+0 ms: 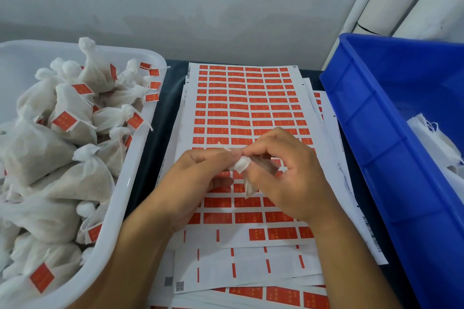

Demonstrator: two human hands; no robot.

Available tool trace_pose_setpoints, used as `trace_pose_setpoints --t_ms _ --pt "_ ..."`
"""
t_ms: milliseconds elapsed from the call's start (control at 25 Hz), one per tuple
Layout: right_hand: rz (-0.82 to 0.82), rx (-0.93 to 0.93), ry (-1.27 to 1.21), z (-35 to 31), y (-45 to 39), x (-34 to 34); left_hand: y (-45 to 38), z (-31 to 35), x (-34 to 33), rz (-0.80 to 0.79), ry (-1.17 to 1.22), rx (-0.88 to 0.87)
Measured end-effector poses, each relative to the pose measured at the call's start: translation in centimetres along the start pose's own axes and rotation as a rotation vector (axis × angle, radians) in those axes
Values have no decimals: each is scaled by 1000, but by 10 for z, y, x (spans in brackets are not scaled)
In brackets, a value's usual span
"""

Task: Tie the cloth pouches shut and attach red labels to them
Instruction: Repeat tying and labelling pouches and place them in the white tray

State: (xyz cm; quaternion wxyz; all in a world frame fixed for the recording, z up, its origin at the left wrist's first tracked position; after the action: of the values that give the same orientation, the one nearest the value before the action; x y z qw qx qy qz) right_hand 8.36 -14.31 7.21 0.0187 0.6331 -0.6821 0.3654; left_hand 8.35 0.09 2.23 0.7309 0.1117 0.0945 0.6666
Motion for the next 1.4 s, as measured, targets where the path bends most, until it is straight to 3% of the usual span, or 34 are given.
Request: trace_pose_setpoints --t_ms 160,280,400,560,840,1120,1400 --pt "68 -89 -101 4 -2 -3 1 16 3 114 -25 -187" --pt "127 -163 -170 8 -4 0 5 24 -3 57 35 -283" --pt "170 -211 -256 10 -3 4 6 21 -9 -9 87 -225" --pt "190 -282 -285 14 -2 0 5 12 -10 78 71 -154" --pt "146 -411 -347 17 1 -10 5 20 6 342 53 -259" --pt "-8 -895 -791 35 19 -35 2 17 5 408 -130 -314" --pt "-32 -930 -716 41 21 -36 6 22 13 591 -282 -490"
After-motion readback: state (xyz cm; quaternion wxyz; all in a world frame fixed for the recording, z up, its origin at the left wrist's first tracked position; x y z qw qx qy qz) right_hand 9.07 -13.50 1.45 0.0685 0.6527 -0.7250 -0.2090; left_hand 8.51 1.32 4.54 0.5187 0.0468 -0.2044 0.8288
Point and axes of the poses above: each hand's wrist, its own y-axis away from the middle knuckle, its own x-axis out of the back of the hand, z = x × y, the point moved 8 cm from there along -y, towards the middle knuckle, and after that the axes turned 13 degrees about z, right-handed, at the moved point
